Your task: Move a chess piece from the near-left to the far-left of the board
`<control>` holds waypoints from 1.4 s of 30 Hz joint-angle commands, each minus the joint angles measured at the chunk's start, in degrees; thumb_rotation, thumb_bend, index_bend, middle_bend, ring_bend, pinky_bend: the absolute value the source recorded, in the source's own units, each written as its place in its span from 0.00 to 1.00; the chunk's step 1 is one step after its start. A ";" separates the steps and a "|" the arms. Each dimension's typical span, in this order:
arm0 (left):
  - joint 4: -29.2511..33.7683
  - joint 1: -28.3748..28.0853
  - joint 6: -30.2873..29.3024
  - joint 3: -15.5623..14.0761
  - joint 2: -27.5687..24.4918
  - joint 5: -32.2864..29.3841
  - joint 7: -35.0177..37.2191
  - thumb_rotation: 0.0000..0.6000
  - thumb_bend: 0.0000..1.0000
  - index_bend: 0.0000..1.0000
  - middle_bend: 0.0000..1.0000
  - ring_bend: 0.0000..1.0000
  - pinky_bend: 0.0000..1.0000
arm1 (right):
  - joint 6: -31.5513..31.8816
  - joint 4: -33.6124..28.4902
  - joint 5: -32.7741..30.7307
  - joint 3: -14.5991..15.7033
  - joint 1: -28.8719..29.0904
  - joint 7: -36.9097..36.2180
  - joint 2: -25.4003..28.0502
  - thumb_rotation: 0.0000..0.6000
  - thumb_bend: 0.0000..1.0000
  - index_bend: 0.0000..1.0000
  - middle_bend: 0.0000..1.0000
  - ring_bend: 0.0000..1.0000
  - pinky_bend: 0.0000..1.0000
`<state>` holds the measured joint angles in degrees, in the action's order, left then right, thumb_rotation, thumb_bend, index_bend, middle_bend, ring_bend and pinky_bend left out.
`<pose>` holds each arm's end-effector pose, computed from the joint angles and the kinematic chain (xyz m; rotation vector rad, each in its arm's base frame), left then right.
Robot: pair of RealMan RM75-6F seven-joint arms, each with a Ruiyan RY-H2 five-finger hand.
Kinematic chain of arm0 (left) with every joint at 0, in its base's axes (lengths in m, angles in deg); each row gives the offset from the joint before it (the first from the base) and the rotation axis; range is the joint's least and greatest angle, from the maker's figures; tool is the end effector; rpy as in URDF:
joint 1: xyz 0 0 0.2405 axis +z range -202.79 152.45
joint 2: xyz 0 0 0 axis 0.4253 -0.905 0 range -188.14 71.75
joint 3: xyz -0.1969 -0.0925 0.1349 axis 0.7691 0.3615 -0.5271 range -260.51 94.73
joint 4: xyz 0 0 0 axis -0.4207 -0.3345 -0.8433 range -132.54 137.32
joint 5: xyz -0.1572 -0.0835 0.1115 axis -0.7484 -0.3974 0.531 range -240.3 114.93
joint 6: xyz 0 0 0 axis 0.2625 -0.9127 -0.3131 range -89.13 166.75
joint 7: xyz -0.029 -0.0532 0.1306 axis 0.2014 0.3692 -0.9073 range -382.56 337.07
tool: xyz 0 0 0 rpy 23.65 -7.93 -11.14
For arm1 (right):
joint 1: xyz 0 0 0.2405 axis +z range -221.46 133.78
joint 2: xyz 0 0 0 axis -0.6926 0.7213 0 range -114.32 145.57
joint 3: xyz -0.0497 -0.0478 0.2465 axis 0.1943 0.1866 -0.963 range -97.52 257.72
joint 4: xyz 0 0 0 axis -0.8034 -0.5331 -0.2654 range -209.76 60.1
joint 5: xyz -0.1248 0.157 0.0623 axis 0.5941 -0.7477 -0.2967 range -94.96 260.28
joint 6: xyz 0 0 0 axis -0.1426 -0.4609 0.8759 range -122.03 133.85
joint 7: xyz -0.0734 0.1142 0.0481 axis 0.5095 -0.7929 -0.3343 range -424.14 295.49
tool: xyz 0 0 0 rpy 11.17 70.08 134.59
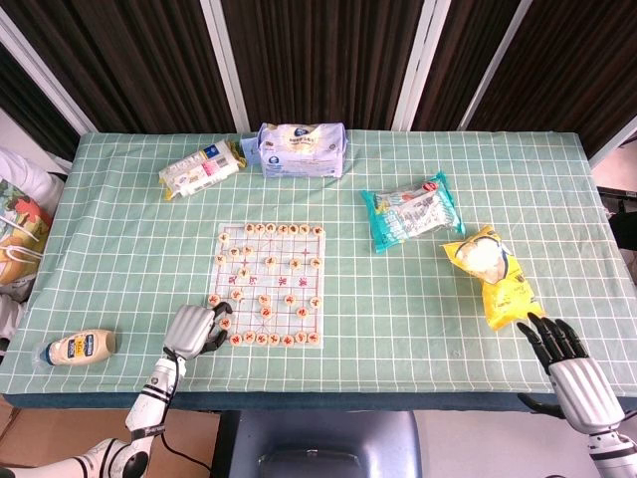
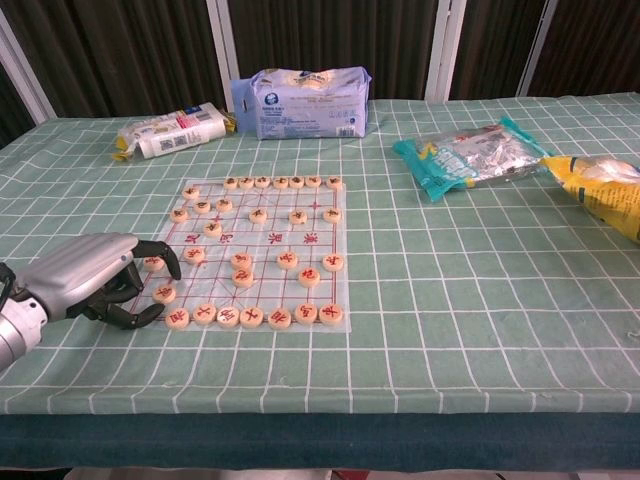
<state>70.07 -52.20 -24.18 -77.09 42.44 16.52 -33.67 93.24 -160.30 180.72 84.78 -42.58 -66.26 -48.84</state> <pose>-0.2289 0.2853 -0.0579 -1.7588 -0.9726 -0.9106 -0.3239 -0.1314 0.1433 1.6090 -0.8809 0.8447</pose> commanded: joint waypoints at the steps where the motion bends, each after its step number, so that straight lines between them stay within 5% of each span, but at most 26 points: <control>1: 0.09 -0.09 0.28 -0.03 -0.12 -0.40 -0.35 1.00 0.35 0.40 1.00 1.00 1.00 | 0.01 -0.02 0.03 0.01 0.01 0.08 -0.03 1.00 0.22 0.00 0.00 0.00 0.00; 21: 2.18 -0.43 -1.75 0.42 -1.34 -0.42 -0.04 1.00 0.34 0.57 1.00 1.00 1.00 | -0.09 0.02 -0.03 0.01 0.06 0.26 -0.13 1.00 0.22 0.00 0.00 0.00 0.00; 32: 3.34 -5.36 0.83 9.19 -1.70 -7.18 -1.44 1.00 0.33 0.58 1.00 1.00 1.00 | -0.70 0.08 0.27 0.15 0.43 0.90 -0.47 1.00 0.22 0.00 0.00 0.00 0.00; 42: -5.58 -13.68 6.42 15.99 2.55 -14.84 -3.97 1.00 0.34 0.57 1.00 1.00 1.00 | -2.52 -0.07 -1.02 -0.20 1.02 2.54 -1.02 1.00 0.23 0.00 0.00 0.00 0.00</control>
<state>66.93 -64.04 -19.11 -62.51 43.56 3.32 -37.42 90.80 -160.35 179.78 84.63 -41.60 -63.80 -49.84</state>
